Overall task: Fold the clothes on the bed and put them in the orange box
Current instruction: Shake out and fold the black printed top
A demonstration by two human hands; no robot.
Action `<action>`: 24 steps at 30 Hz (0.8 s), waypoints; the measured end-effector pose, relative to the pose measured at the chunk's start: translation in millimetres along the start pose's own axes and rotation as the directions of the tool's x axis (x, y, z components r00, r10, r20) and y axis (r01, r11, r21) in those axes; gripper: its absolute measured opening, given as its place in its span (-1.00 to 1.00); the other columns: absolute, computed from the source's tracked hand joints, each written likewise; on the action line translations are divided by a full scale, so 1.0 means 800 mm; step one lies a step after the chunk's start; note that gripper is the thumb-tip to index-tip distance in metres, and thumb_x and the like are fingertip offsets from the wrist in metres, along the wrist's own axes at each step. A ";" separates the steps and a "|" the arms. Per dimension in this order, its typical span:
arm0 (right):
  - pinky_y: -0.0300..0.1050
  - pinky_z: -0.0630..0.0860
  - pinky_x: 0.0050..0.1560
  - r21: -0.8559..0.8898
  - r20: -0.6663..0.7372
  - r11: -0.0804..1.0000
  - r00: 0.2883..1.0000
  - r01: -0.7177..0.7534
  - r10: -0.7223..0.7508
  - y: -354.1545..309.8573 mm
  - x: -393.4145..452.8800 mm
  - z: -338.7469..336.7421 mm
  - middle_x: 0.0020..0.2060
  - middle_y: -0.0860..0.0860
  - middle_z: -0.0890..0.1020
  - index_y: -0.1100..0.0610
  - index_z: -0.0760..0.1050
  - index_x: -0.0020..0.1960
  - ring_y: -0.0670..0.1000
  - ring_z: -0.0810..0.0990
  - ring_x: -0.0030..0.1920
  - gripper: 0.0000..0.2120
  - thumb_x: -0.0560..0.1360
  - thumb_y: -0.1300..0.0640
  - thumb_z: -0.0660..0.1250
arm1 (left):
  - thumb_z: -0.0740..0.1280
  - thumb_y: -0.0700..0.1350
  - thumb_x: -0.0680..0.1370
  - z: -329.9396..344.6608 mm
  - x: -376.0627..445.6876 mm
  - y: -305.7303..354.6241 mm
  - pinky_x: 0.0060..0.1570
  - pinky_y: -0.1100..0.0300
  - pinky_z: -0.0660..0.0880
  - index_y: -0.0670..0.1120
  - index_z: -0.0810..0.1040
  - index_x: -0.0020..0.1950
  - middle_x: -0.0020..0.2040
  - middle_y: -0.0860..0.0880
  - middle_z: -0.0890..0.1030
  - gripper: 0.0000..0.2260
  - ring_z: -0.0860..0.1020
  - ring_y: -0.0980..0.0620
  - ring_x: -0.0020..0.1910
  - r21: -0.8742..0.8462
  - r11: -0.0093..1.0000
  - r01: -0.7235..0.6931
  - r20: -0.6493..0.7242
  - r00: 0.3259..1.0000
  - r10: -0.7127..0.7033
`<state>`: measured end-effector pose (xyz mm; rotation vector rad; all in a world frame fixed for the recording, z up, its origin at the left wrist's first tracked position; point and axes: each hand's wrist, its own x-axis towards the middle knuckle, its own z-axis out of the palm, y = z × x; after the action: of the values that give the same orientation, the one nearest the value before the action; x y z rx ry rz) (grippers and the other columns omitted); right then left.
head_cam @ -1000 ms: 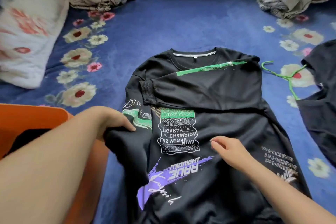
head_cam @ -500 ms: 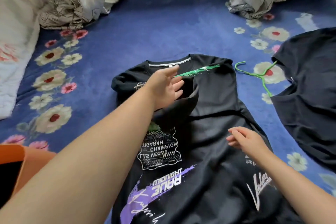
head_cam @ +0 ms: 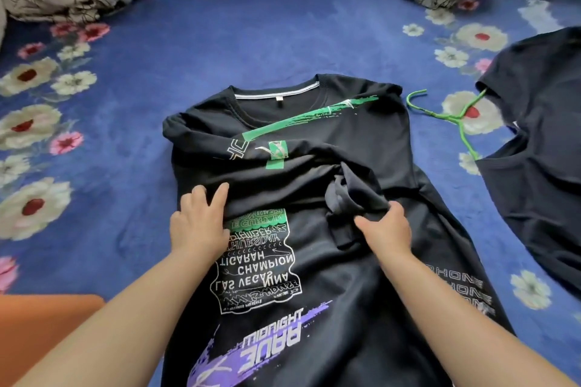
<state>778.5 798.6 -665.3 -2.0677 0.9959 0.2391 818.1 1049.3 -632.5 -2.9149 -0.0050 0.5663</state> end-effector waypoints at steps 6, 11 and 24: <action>-0.11 0.32 -0.29 0.188 -0.080 0.946 0.964 0.263 -0.253 -0.052 0.024 -0.071 -0.41 0.00 0.48 0.12 0.45 -0.30 0.02 0.40 -0.29 -0.96 0.29 0.21 0.30 | 0.44 -0.33 0.30 -0.002 0.024 -0.030 -0.37 0.16 0.23 -0.19 0.48 0.08 -0.16 -0.18 0.52 -0.62 0.54 -0.16 -0.22 0.123 0.985 -0.118 -0.193 0.971 0.140; -0.18 0.31 -0.07 -0.074 -0.069 0.925 0.923 0.373 -0.378 -0.112 0.065 -0.117 -0.10 0.11 0.51 0.26 0.51 0.09 0.07 0.45 -0.09 -0.72 0.40 0.41 0.26 | 0.49 -0.22 0.24 -0.030 0.021 -0.066 -0.25 0.16 0.37 -0.14 0.57 -0.09 -0.10 -0.10 0.53 -0.73 0.55 -0.10 -0.14 0.380 0.920 -0.096 -0.011 0.994 0.108; -0.07 0.30 -0.11 -0.281 0.043 0.956 0.996 0.083 -0.074 -0.028 0.063 -0.034 -0.02 0.24 0.56 0.33 0.49 0.04 0.19 0.51 0.09 -0.71 0.51 0.08 0.26 | 0.22 -0.24 0.52 -0.040 0.077 -0.077 -0.16 0.08 0.35 -0.04 0.32 0.33 0.32 -0.11 0.22 -0.62 0.39 -0.13 0.16 -0.026 0.992 0.124 -0.160 0.979 -0.127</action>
<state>823.8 758.0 -658.3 -2.3493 0.8989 0.3910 889.3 1106.9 -615.5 -2.9401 -0.1726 0.3101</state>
